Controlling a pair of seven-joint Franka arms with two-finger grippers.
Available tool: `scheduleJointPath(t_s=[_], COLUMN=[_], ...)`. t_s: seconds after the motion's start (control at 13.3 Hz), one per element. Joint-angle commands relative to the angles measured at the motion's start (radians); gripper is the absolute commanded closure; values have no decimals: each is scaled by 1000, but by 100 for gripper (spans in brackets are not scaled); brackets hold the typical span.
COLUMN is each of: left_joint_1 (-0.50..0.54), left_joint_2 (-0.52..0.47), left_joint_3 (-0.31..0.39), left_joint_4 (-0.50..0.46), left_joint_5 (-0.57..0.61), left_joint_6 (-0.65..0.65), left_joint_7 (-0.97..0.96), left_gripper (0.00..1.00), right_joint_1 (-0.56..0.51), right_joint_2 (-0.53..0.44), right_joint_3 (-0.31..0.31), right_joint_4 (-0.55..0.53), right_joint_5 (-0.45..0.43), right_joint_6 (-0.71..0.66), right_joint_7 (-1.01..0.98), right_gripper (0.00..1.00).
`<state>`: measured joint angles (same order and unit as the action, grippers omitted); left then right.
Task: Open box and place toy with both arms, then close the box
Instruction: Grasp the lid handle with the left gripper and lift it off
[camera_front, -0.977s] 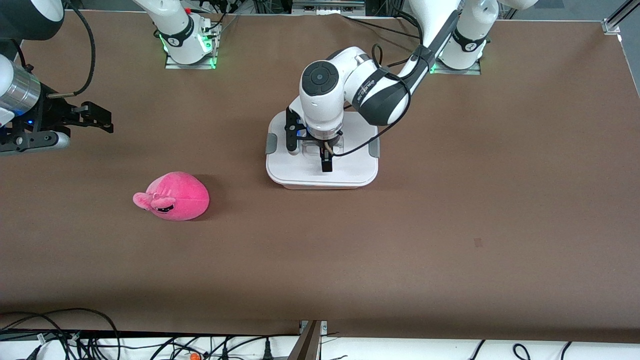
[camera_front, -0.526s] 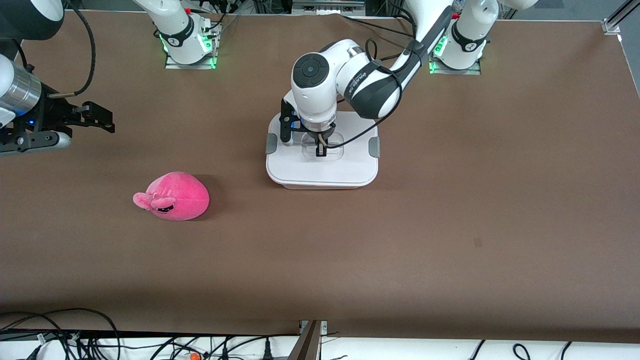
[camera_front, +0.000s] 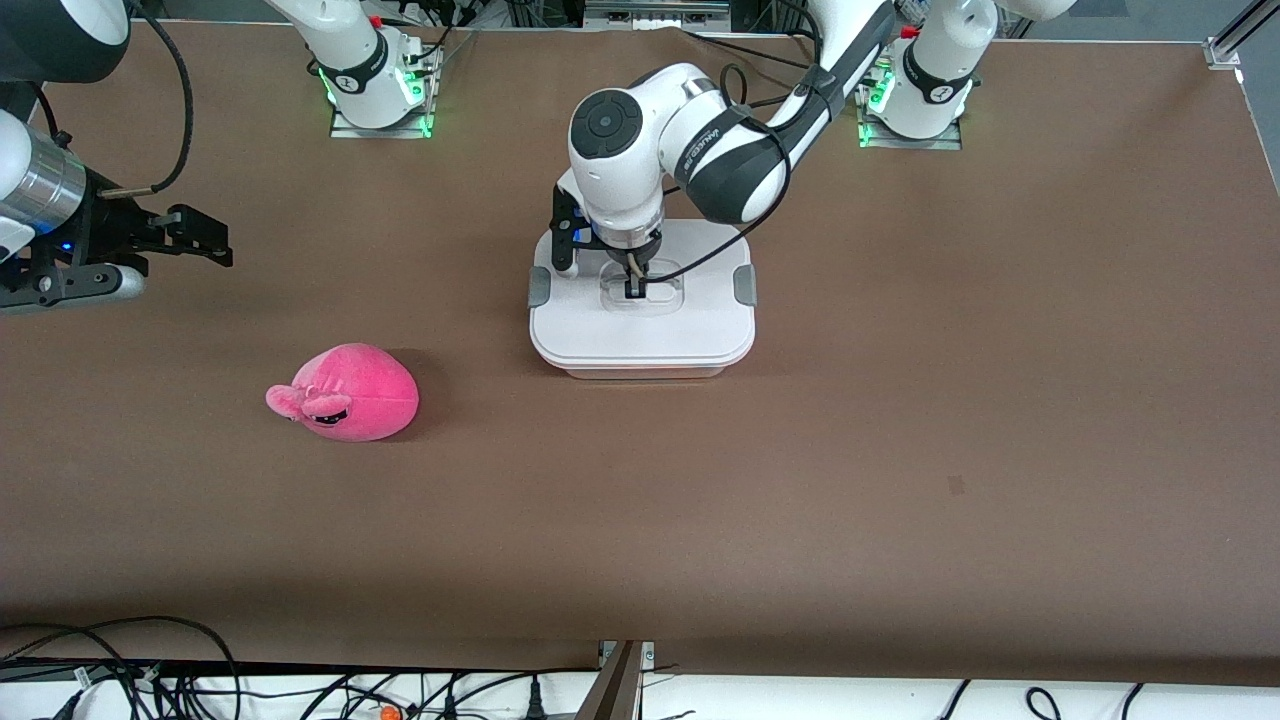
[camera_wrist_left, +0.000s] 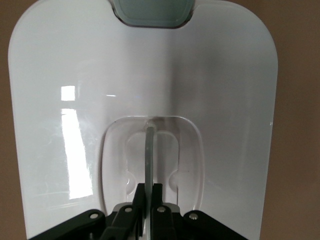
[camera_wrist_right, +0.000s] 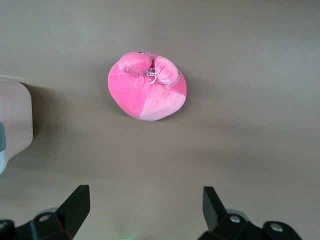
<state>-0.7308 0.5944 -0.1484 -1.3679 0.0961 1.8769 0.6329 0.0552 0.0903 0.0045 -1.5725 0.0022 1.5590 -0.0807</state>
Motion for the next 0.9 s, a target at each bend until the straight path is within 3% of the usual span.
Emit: scheduleJointPath(t_s=[0.0,0.15,0.3,0.53,0.83], left_joint_1=[-4,10,94,325,618], left_joint_2=[-71,-129,-191,-219,-219], left_joint_3=[3,16,18,18,18], left_joint_4=[-2,1,7,88,138], left_joint_5=[11,4,4,17,11], left_joint_6=[-94,-180,-270,-424,-449], left_joint_7=[-33,-36,-26,107,485], left_gripper=[100,100,100,100,100], right_joint_1=[5,6,9,9,15], right_joint_2=[8,8,9,11,55], right_joint_3=[2,2,3,3,3], right_joint_4=[20,20,20,19,22], right_joint_5=[15,15,13,-4,-8], right_joint_6=[-7,-10,-14,-14,9], right_joint_7=[-8,-2,-1,-14,-11], right_gripper=[0,0,0,0,0])
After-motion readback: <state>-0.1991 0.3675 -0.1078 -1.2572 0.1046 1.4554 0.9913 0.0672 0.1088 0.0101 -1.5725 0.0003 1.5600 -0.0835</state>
